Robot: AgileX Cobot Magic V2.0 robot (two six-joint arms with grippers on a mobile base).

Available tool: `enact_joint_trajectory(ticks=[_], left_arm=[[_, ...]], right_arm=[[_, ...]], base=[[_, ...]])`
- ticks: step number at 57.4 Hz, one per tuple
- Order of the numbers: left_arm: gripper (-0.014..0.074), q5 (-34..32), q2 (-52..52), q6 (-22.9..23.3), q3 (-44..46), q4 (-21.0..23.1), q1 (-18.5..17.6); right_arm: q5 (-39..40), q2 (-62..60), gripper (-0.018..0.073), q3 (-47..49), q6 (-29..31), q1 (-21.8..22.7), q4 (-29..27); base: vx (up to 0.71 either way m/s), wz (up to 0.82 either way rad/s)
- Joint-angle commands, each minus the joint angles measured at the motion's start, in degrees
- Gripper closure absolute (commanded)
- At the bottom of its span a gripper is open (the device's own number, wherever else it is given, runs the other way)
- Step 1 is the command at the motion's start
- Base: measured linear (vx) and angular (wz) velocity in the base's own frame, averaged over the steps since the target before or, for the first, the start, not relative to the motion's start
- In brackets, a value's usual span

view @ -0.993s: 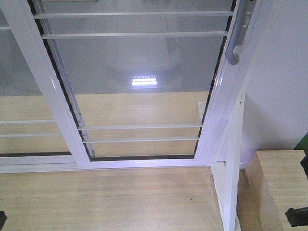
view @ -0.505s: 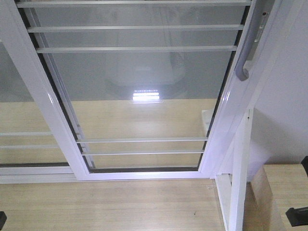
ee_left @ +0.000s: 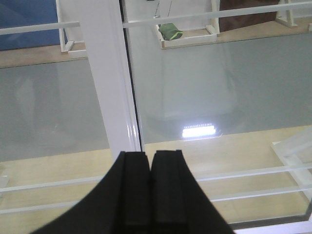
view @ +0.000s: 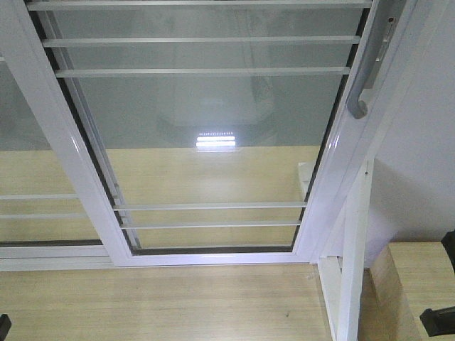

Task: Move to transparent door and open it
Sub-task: 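Raise the right gripper toward the silver door handle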

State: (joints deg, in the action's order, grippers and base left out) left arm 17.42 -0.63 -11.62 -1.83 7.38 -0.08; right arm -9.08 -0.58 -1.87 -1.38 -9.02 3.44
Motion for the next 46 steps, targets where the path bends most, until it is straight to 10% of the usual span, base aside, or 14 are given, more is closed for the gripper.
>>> enact_joint_trajectory(ticks=[1, 46], left_arm=[[0.0602, -3.8, -0.2, 0.1, -0.4, 0.4, 0.1], [0.0602, -10.8, -0.2, 0.1, -0.4, 0.5, 0.1]], right_arm=[[4.6, 1.0, 0.0559, 0.0, 0.3, 0.0, 0.5], [4.9, 1.0, 0.0559, 0.0, 0.3, 0.0, 0.6]], base=[[0.0, 0.0], [0.0, 0.0]])
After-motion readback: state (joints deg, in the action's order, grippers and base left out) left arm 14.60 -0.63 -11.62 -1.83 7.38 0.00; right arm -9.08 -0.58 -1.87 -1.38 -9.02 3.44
